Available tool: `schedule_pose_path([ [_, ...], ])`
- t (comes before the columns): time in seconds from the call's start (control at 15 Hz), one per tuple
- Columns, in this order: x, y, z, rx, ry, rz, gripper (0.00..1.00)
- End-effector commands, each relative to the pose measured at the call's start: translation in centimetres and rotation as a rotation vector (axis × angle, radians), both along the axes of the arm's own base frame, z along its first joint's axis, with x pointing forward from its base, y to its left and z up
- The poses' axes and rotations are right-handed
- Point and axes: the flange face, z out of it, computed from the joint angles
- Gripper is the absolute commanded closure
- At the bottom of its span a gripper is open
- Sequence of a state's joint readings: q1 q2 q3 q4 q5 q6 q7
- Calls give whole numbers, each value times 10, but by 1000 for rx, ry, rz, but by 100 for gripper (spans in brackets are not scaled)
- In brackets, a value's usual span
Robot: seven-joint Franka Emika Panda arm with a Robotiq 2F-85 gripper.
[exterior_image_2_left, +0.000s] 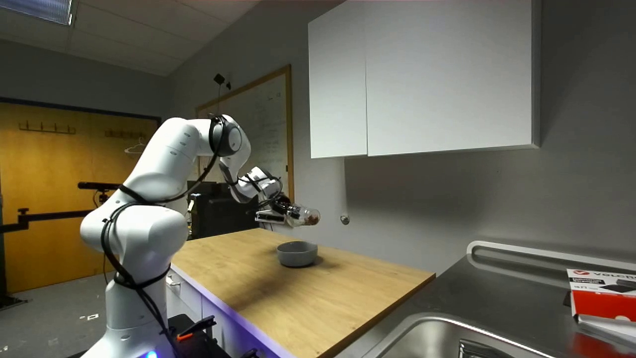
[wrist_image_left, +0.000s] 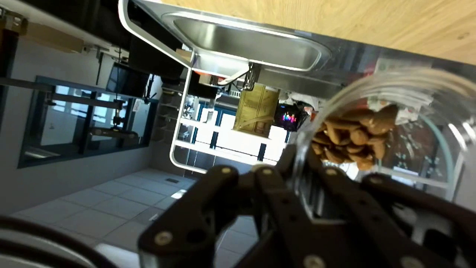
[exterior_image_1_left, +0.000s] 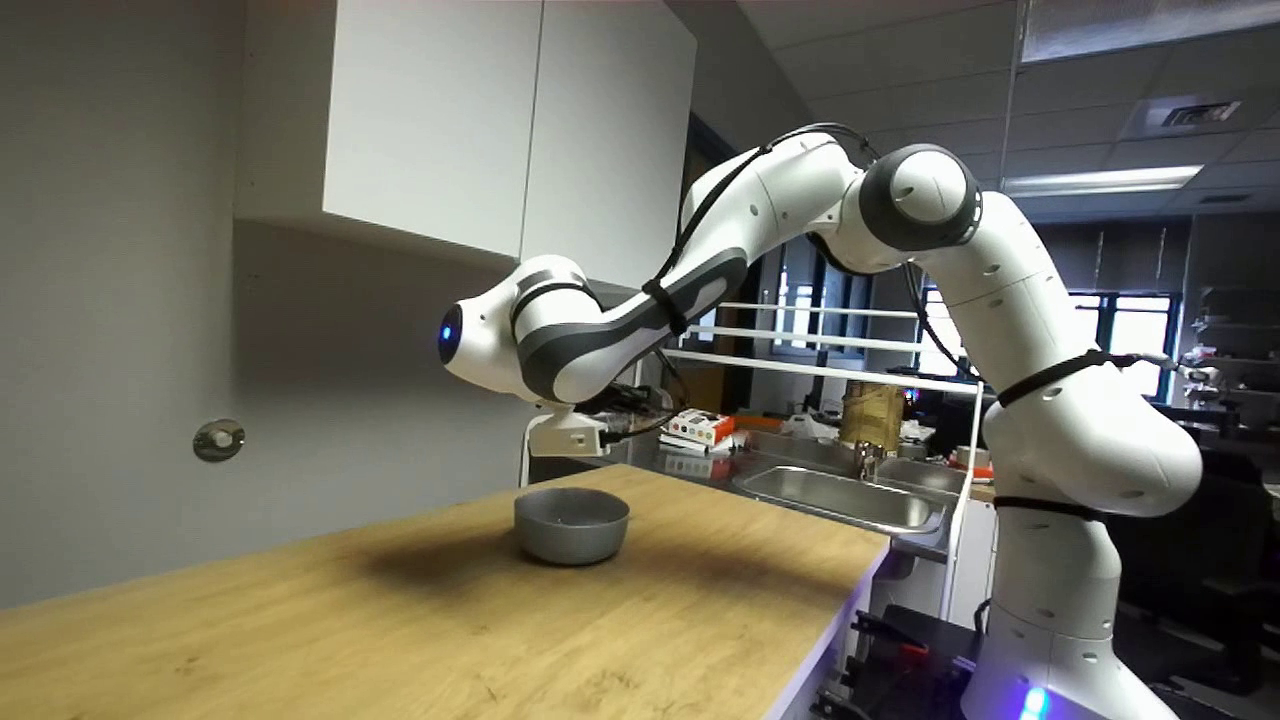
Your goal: Pour the contents of the cup into the bowl
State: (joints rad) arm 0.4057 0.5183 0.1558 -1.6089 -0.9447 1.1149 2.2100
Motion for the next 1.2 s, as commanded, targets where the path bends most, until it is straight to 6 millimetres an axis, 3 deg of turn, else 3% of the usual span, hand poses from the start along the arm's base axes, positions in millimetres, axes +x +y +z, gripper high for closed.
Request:
schedule_pose_path([
  [0.0,3,20,10,-99,-40,-4,97],
  [0.4,4,32,13,-202,-49,-1,97],
  [1.13,12,29,14,-293,-80,-25,97],
])
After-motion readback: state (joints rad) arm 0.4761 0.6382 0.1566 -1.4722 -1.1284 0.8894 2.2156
